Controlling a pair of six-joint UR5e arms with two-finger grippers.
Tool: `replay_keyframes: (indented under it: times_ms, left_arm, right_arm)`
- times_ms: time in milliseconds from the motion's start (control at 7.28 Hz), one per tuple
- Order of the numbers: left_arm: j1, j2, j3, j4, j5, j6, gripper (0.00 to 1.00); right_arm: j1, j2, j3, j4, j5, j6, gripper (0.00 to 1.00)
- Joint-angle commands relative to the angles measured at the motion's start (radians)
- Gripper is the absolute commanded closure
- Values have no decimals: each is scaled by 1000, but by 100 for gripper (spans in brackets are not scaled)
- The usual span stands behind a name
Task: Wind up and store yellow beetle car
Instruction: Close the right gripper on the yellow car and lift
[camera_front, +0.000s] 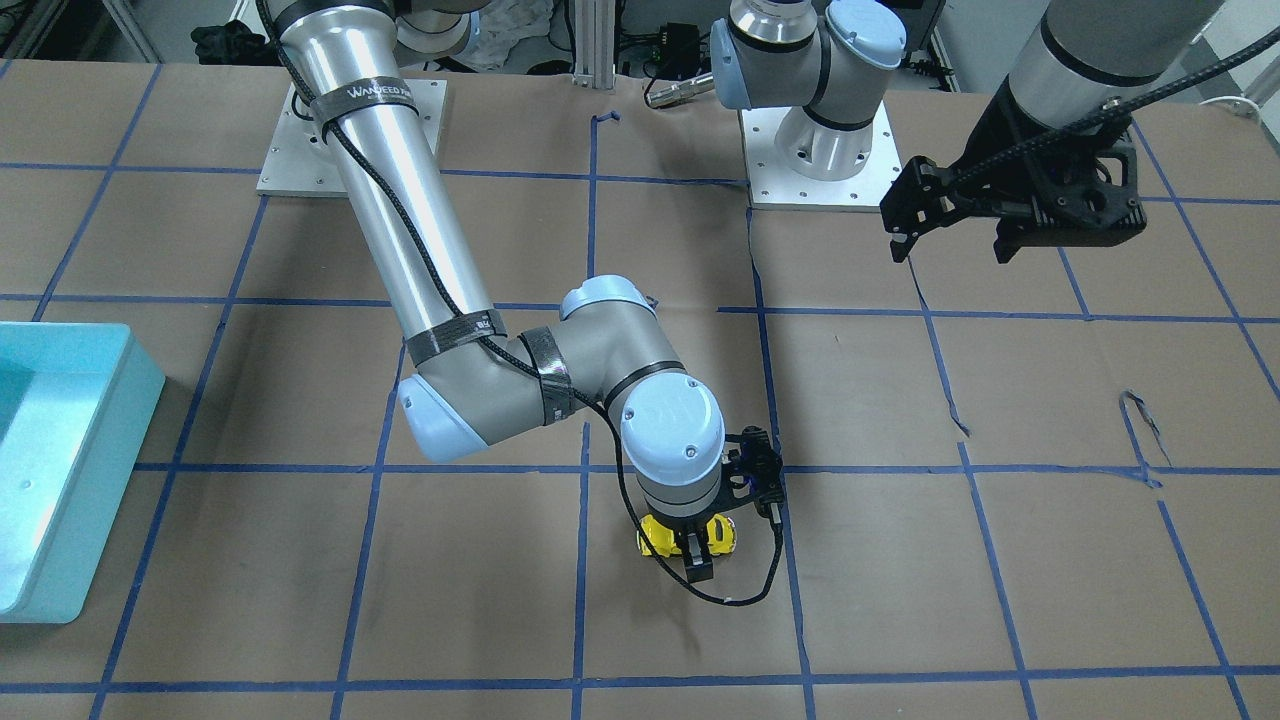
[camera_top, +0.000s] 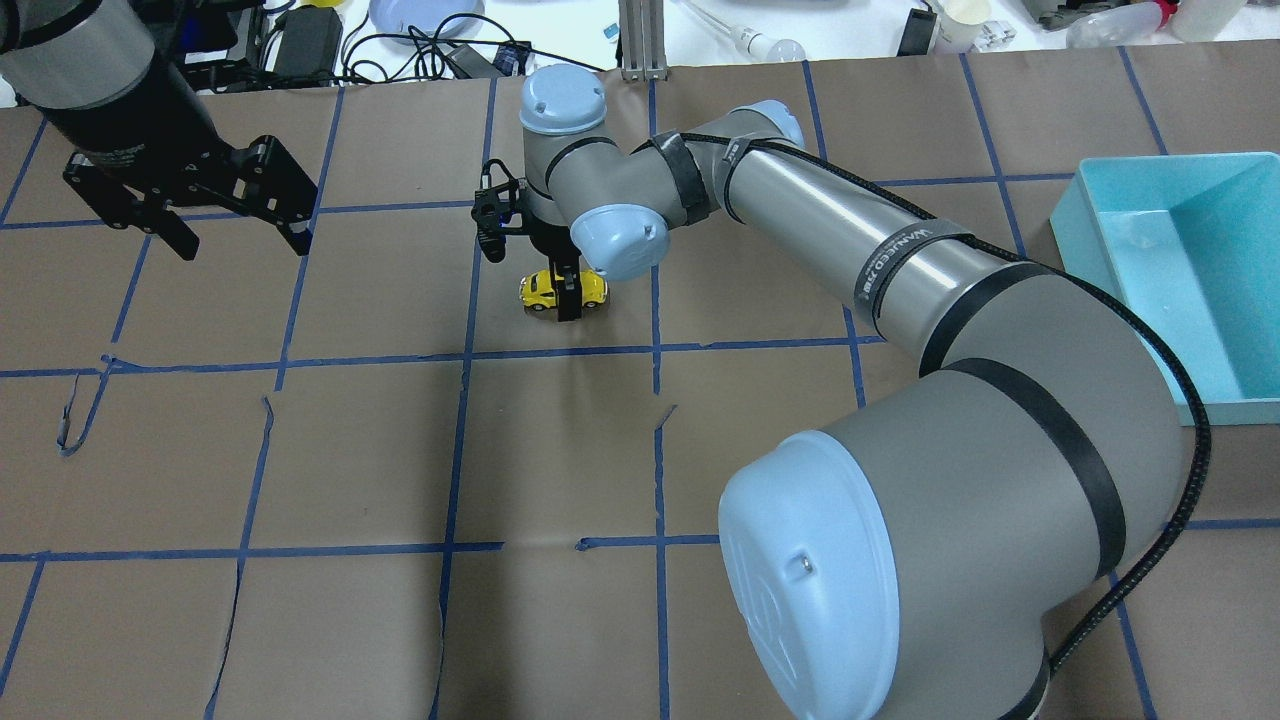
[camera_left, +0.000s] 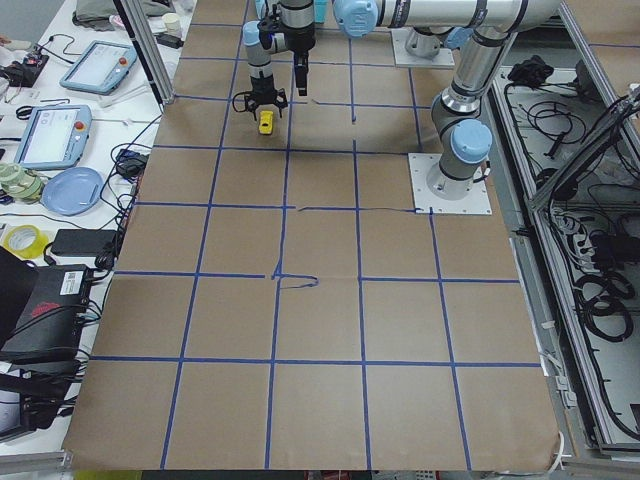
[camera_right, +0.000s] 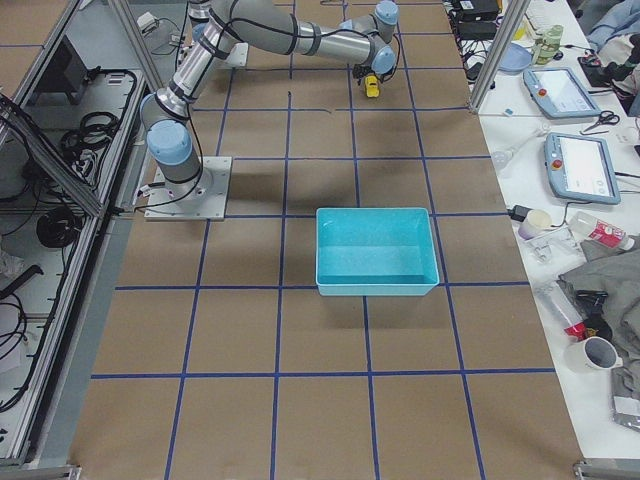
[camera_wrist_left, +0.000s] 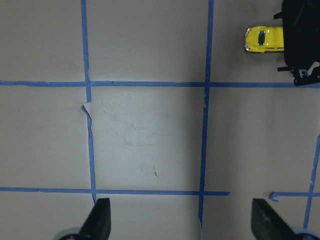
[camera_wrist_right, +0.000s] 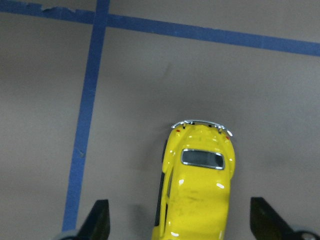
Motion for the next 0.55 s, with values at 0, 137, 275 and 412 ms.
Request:
replay_keyframes:
  times_ms: [0, 137, 275, 412]
  left_arm:
    - [0, 0, 0, 1, -1, 1, 0]
    - [0, -1, 0, 1, -1, 1, 0]
    - [0, -2, 0, 1, 1, 1, 0]
    - [0, -2, 0, 1, 1, 2, 0]
  right_arm:
    - [0, -2, 0, -4, -34, -49, 79]
    - [0, -5, 1, -5, -36, -50, 90]
    - [0, -8, 0, -6, -48, -48, 90]
    - [0, -28, 3, -4, -59, -50, 90]
